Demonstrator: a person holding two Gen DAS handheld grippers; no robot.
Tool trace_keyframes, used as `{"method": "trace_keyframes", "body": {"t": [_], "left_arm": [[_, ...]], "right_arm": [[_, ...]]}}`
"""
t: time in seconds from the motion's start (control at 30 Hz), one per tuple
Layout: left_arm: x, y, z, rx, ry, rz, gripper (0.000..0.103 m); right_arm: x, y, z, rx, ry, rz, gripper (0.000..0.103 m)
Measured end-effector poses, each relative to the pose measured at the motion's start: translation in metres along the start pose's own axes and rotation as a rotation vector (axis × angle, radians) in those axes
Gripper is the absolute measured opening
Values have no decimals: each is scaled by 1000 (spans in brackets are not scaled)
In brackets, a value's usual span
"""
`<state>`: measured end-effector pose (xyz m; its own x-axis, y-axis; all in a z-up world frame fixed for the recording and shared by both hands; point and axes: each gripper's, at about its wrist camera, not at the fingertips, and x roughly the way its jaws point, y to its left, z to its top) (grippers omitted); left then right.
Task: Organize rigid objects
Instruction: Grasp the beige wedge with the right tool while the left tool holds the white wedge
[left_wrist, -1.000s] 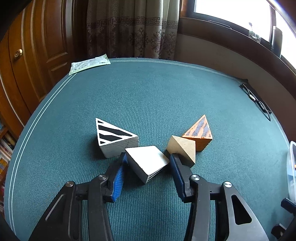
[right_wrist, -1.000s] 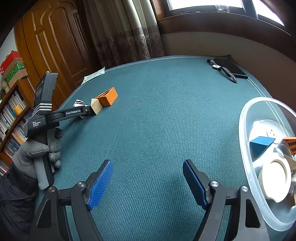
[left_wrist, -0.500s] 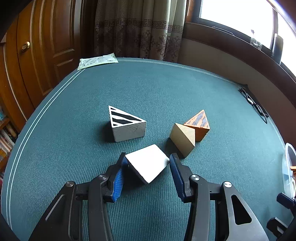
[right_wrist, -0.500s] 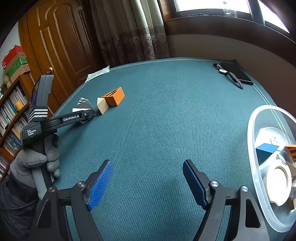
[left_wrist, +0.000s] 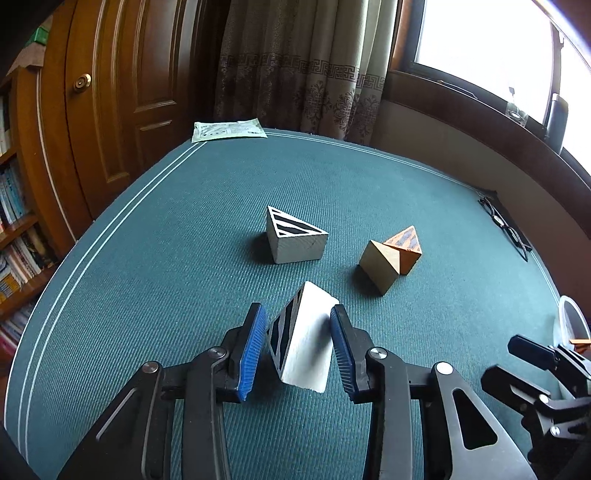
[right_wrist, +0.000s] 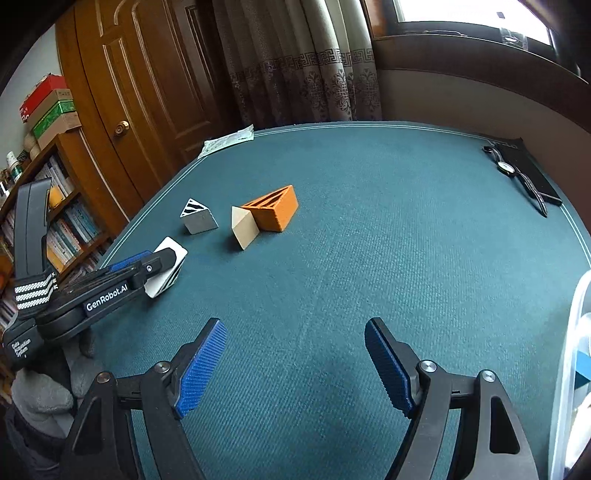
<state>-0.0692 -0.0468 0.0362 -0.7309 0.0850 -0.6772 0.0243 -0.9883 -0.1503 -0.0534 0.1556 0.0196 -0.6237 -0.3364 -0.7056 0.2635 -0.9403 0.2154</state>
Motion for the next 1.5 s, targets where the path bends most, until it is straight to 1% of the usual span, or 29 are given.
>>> {"method": "trace_keyframes", "body": {"t": [0.13,0.2,0.3,0.37,0.43,0.53,0.73,0.97,1.07,1.17,1.3,1.33,1.4,1.43,1.5], "left_arm": [[-1,4,-2,-16,2,-13,38],[0,5,-2,-23,1,-17,38],[0,8,-2,-33,4,-24,39],[0,10,-3,-42,6,-25,43],[2,13,-5,-56,20,-27,50],[3,16,-7,-74,37,-36,54],[0,16,-11,-71,48,-44,55],[-1,13,-14,-62,48,-38,55],[0,13,-14,-64,47,-39,55],[0,13,-14,-62,47,-39,55],[0,12,-15,-56,48,-50,55],[0,11,-15,-55,50,-57,55],[0,10,-15,-52,51,-65,55],[0,10,-15,-52,52,-67,55],[0,10,-15,-52,55,-70,55]], "right_arm": [[17,8,16,-20,4,31,75],[24,12,23,-33,6,40,70],[37,17,32,-47,14,51,67],[43,21,37,-54,17,56,66],[48,25,41,-64,19,62,66],[54,27,45,-72,19,68,66],[63,28,49,-71,35,89,62],[74,35,55,-80,57,135,52],[81,36,60,-81,59,138,52],[86,36,64,-79,50,116,52],[92,36,66,-74,47,108,51],[93,36,66,-76,45,105,49],[93,37,64,-84,37,91,39],[93,37,63,-84,37,85,36],[92,37,62,-82,35,75,26]]}}
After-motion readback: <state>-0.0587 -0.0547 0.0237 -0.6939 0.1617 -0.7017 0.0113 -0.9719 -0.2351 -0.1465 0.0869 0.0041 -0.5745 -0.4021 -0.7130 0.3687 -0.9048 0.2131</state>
